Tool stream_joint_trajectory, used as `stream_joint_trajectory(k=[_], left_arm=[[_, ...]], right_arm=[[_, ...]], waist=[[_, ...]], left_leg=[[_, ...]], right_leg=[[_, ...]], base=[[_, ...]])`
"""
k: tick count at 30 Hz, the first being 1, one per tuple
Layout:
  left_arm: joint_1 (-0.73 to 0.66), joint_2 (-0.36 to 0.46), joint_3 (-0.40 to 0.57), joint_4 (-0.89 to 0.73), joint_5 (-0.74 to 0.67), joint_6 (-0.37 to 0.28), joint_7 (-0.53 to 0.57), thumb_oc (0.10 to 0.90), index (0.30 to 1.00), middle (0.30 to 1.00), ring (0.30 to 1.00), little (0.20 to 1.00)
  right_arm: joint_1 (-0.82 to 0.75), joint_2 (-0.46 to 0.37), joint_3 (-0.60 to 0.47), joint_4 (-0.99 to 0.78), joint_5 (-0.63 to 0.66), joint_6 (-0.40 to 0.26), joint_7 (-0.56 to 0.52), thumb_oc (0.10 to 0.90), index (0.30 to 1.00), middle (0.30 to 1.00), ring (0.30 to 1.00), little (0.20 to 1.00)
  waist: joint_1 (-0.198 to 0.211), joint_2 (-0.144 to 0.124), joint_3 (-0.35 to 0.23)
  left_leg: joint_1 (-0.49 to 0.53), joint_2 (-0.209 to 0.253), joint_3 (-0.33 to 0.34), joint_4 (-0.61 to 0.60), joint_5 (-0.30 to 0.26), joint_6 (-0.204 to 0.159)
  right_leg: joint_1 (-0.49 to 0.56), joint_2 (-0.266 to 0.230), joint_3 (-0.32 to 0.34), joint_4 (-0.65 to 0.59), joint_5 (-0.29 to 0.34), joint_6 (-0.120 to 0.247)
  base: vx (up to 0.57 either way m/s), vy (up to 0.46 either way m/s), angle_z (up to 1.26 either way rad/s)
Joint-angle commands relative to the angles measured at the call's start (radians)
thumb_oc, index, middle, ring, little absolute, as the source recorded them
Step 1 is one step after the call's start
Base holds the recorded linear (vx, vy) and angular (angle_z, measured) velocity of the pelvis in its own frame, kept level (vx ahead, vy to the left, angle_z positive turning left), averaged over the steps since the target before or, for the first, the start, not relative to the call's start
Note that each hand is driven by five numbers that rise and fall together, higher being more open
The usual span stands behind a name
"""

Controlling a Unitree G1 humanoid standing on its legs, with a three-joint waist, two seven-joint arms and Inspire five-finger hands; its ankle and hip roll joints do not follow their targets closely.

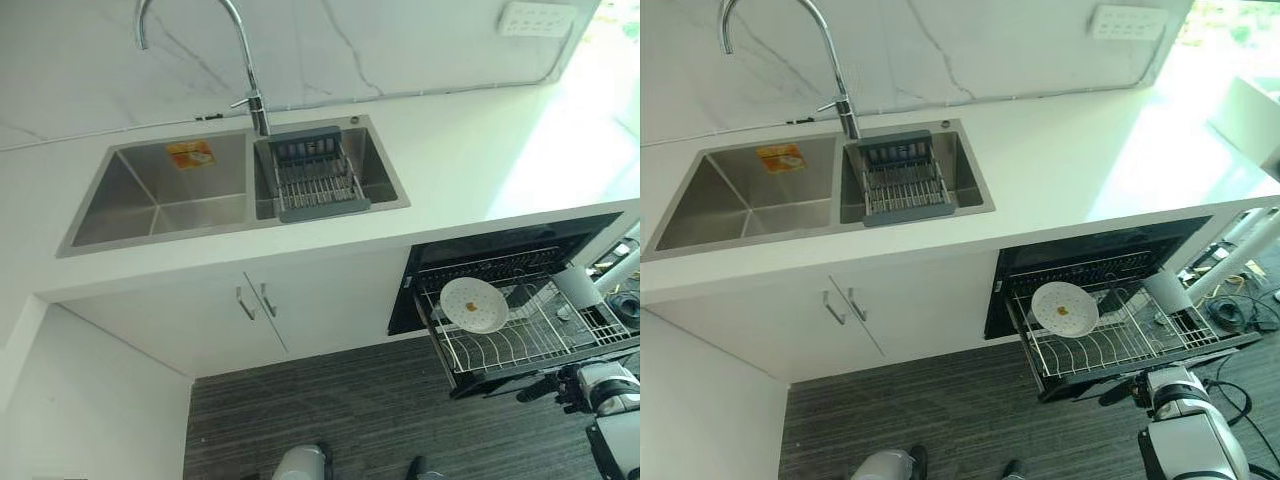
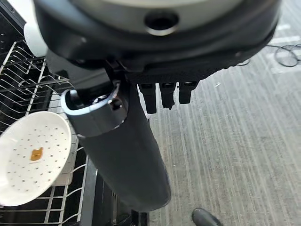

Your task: Place the dishes in the dishwasher.

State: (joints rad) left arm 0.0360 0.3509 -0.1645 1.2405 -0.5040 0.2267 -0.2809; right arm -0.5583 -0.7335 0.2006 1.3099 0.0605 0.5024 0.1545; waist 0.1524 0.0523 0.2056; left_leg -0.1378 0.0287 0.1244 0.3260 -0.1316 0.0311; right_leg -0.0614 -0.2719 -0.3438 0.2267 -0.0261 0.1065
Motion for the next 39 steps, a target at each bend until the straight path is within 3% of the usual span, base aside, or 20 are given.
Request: stream_joint_trajectory(k=[1, 8, 13, 17, 24, 26, 28, 32, 39], left_arm=[[-0.017, 0.043, -0.025, -0.002, 0.019, 0.019, 0.001, 0.800, 0.900, 0.900, 0.900, 0.900], [-0.016, 0.052, -0.027, -0.013, 0.024, 0.025, -0.017, 0.800, 0.900, 0.900, 0.900, 0.900], [0.004, 0.025, -0.028, -0.029, 0.021, 0.002, -0.014, 0.800, 0.900, 0.900, 0.900, 0.900], [0.024, 0.016, -0.022, -0.040, 0.023, 0.000, -0.020, 0.800, 0.900, 0.900, 0.900, 0.900], [0.060, 0.030, -0.009, -0.056, 0.051, -0.011, -0.038, 0.800, 0.900, 0.900, 0.900, 0.900], [0.064, 0.038, 0.001, -0.059, 0.051, -0.011, -0.039, 0.800, 0.900, 0.900, 0.900, 0.900], [0.063, 0.046, 0.016, -0.051, 0.056, -0.026, -0.048, 0.800, 0.900, 0.900, 0.900, 0.900], [0.067, 0.046, 0.031, -0.041, 0.064, -0.063, -0.063, 0.800, 0.900, 0.900, 0.900, 0.900], [0.060, 0.059, 0.043, -0.071, 0.018, -0.116, -0.124, 0.800, 0.900, 0.900, 0.900, 0.900]], right_arm=[[-0.100, -0.086, 0.001, -0.012, 0.002, -0.020, -0.049, 0.800, 0.900, 0.900, 0.900, 0.900], [-0.175, -0.153, 0.000, -0.003, 0.042, -0.020, -0.134, 0.800, 0.900, 0.900, 0.900, 0.900], [-0.320, -0.220, 0.052, -0.005, 0.004, -0.002, -0.155, 0.800, 0.900, 0.900, 0.900, 0.900], [-0.393, -0.253, 0.080, -0.008, 0.007, 0.004, -0.165, 0.800, 0.900, 0.900, 0.900, 0.900], [-0.561, -0.320, 0.152, -0.004, 0.005, -0.033, -0.227, 0.800, 0.900, 0.900, 0.900, 0.900], [-0.640, -0.327, 0.199, -0.017, 0.030, -0.079, -0.280, 0.800, 0.900, 0.900, 0.900, 0.900], [-0.734, -0.316, 0.243, -0.051, 0.075, -0.181, -0.364, 0.800, 0.900, 0.900, 0.900, 0.900], [-0.791, -0.302, 0.267, -0.093, 0.093, -0.267, -0.434, 0.800, 0.900, 0.900, 0.900, 0.900], [-0.779, -0.319, 0.279, -0.075, 0.078, -0.265, -0.351, 0.800, 0.900, 0.900, 0.900, 0.900]], waist=[[0.058, 0.003, 0.010], [0.088, 0.057, 0.040], [0.116, 0.110, 0.060], [0.130, 0.127, 0.060], [0.171, 0.133, 0.057], [0.178, 0.133, 0.060], [0.187, 0.132, 0.064], [0.190, 0.128, 0.065], [0.196, 0.110, 0.071]], left_leg=[[-0.001, 0.035, -0.077, -0.026, -0.003, -0.069], [-0.053, -0.010, -0.113, -0.026, 0.012, -0.065], [-0.068, -0.036, -0.127, -0.026, -0.006, -0.071], [-0.073, -0.045, -0.130, -0.026, -0.004, -0.073], [-0.095, -0.068, -0.162, -0.026, -0.001, -0.071], [-0.106, -0.072, -0.169, -0.026, 0.001, -0.070], [-0.124, -0.076, -0.176, -0.026, 0.005, -0.068], [-0.141, -0.072, -0.168, -0.026, 0.007, -0.066], [-0.150, -0.064, -0.162, -0.026, 0.006, -0.064]], right_leg=[[-0.010, -0.062, -0.018, 0.073, -0.038, 0.057], [-0.039, -0.123, -0.051, 0.073, -0.010, 0.069], [-0.045, -0.158, -0.055, 0.073, -0.018, 0.083], [-0.040, -0.173, -0.068, 0.073, -0.016, 0.083], [-0.042, -0.190, -0.092, 0.073, -0.008, 0.087], [-0.052, -0.190, -0.094, 0.073, -0.006, 0.088], [-0.066, -0.188, -0.095, 0.073, -0.001, 0.088], [-0.080, -0.185, -0.096, 0.073, -0.001, 0.090], [-0.087, -0.185, -0.112, 0.073, 0.007, 0.091]], base=[[0.03, 0.028, 0.30], [0.00, 0.058, 0.31], [0.05, 0.124, 0.17], [0.08, 0.112, 0.12], [0.11, 0.050, 0.17], [0.09, 0.019, 0.20], [0.04, 0.011, 0.10], [0.00, 0.000, 0.00], [-0.01, -0.008, -0.01]])
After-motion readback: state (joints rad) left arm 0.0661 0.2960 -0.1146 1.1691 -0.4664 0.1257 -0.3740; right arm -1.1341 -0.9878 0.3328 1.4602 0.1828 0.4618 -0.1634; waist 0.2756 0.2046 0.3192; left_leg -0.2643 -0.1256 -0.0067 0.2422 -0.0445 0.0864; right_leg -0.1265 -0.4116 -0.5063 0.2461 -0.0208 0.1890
